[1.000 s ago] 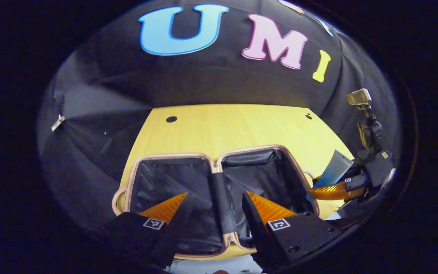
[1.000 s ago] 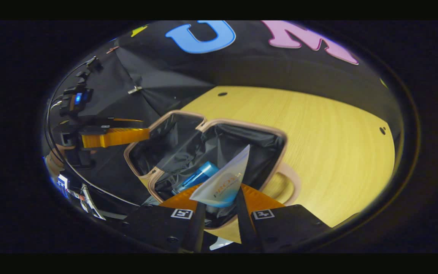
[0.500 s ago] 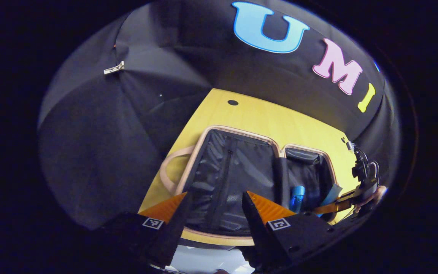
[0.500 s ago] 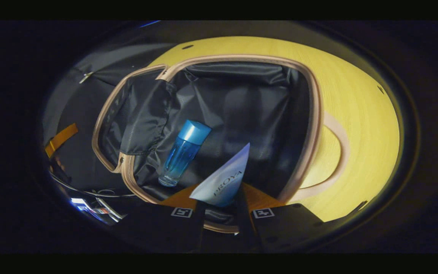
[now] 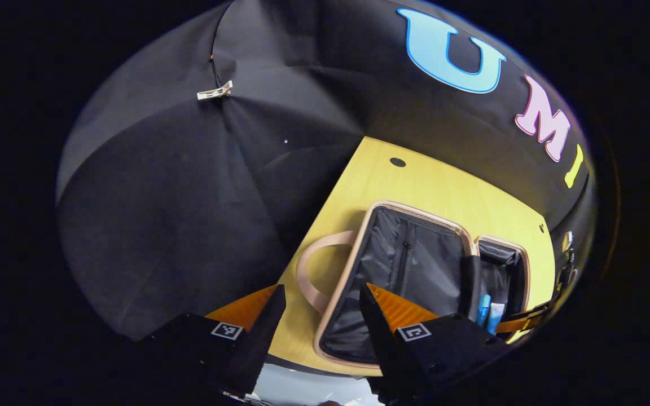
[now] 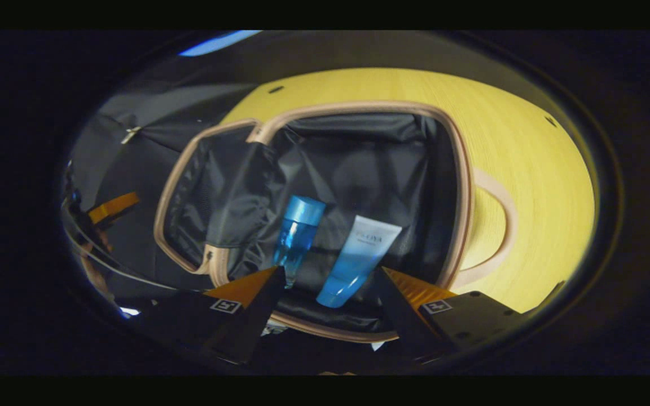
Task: First open the suitcase, pack the skin care products into it, and then close the suitcase.
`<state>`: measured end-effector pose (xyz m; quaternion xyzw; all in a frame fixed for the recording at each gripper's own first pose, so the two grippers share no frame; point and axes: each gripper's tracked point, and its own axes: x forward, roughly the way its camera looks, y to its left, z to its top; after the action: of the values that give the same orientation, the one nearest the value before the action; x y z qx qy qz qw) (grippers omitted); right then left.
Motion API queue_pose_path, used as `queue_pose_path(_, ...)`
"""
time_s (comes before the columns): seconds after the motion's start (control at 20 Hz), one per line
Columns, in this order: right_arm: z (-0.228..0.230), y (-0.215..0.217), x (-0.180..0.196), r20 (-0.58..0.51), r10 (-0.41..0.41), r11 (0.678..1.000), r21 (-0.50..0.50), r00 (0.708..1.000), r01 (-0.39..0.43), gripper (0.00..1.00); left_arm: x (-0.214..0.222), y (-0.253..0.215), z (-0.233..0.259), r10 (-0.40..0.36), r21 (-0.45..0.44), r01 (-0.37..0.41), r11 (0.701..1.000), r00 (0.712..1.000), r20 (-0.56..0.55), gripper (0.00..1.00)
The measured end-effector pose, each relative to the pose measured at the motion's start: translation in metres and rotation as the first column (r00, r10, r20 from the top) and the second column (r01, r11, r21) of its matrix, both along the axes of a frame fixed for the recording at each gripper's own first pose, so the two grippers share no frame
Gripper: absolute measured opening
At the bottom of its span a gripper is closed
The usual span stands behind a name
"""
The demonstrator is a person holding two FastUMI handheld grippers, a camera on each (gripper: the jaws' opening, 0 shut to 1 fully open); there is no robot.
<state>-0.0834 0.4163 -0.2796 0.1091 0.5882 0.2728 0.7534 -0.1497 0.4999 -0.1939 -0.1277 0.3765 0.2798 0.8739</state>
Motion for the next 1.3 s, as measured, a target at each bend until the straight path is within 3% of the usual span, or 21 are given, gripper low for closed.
queue_pose_path(0.05, 0.013, -0.002, 0.010, 0.074, 0.017, 1.000, 0.014, 0.997, -0.018, 0.89, 0.003, 0.011, -0.001, 0.015, 0.001, -0.015, 1.000, 1.000, -0.004, 0.84)
queue_pose_path(0.1, 0.026, -0.004, 0.021, 0.144, 0.028, 0.999, 0.025, 0.989, -0.031, 0.98, 0.009, 0.018, -0.005, 0.023, -0.008, -0.023, 1.000, 1.000, -0.009, 0.84)
queue_pose_path(0.15, 0.038, -0.006, 0.031, 0.200, 0.029, 0.999, 0.034, 0.979, -0.037, 0.98, 0.016, 0.027, -0.010, 0.031, -0.019, -0.031, 0.999, 0.999, -0.010, 0.84)
queue_pose_path(0.2, 0.050, -0.008, 0.040, 0.240, 0.023, 0.998, 0.044, 0.970, -0.034, 0.89, 0.020, 0.036, -0.018, 0.042, -0.032, -0.043, 0.999, 0.999, -0.024, 0.84)
queue_pose_path(0.25, 0.056, -0.008, 0.046, 0.263, 0.013, 0.998, 0.051, 0.965, -0.028, 0.88, 0.025, 0.043, -0.028, 0.050, -0.054, -0.053, 0.997, 0.998, -0.047, 0.84)
queue_pose_path(0.3, 0.057, -0.014, 0.053, 0.269, -0.005, 0.999, 0.045, 0.963, -0.008, 0.98, 0.029, 0.049, -0.038, 0.058, -0.073, -0.063, 0.995, 0.996, -0.066, 0.84)
queue_pose_path(0.5, 0.054, -0.037, 0.073, 0.250, -0.099, 0.995, 0.037, 0.963, 0.092, 0.98, 0.034, 0.063, -0.083, 0.092, -0.145, -0.119, 0.982, 0.979, -0.181, 0.84)
queue_pose_path(0.6, 0.051, -0.052, 0.076, 0.250, -0.112, 0.994, 0.018, 0.962, 0.111, 0.98, 0.034, 0.065, -0.101, 0.086, -0.164, -0.127, 0.978, 0.968, -0.235, 0.84)
queue_pose_path(0.7, 0.045, -0.062, 0.074, 0.234, -0.110, 0.993, -0.006, 0.966, 0.115, 0.98, 0.025, 0.074, -0.116, 0.099, -0.113, -0.141, 0.984, 0.944, -0.313, 0.84)
queue_pose_path(0.8, 0.041, -0.067, 0.073, 0.225, -0.116, 0.993, -0.011, 0.967, 0.121, 0.98, 0.033, 0.057, -0.114, 0.080, -0.167, -0.139, 0.976, 0.945, -0.318, 0.80)
queue_pose_path(0.9, 0.040, -0.067, 0.073, 0.233, -0.113, 0.993, -0.012, 0.966, 0.119, 0.97, 0.043, 0.058, -0.123, 0.041, -0.128, -0.089, 0.988, 0.942, -0.333, 0.30)
queue_pose_path(0.95, 0.041, -0.066, 0.073, 0.234, -0.108, 0.994, -0.009, 0.966, 0.113, 0.98, 0.043, 0.058, -0.119, 0.038, -0.115, -0.082, 0.990, 0.940, -0.340, 0.19)
queue_pose_path(1.0, 0.042, -0.064, 0.071, 0.238, -0.105, 0.994, -0.006, 0.966, 0.110, 0.98, 0.045, 0.056, -0.116, 0.034, -0.113, -0.076, 0.991, 0.940, -0.339, 0.14)
queue_pose_path(1.25, 0.057, -0.065, 0.077, 0.273, -0.126, 0.992, 0.038, 0.954, 0.120, 0.98, 0.055, 0.046, -0.064, -0.018, -0.069, 0.002, 0.998, 0.973, -0.229, 0.16)
queue_pose_path(1.3, 0.061, -0.070, 0.078, 0.288, -0.128, 0.992, 0.041, 0.949, 0.122, 0.97, 0.058, 0.043, -0.045, -0.028, -0.047, 0.019, 0.999, 0.982, -0.189, 0.12)
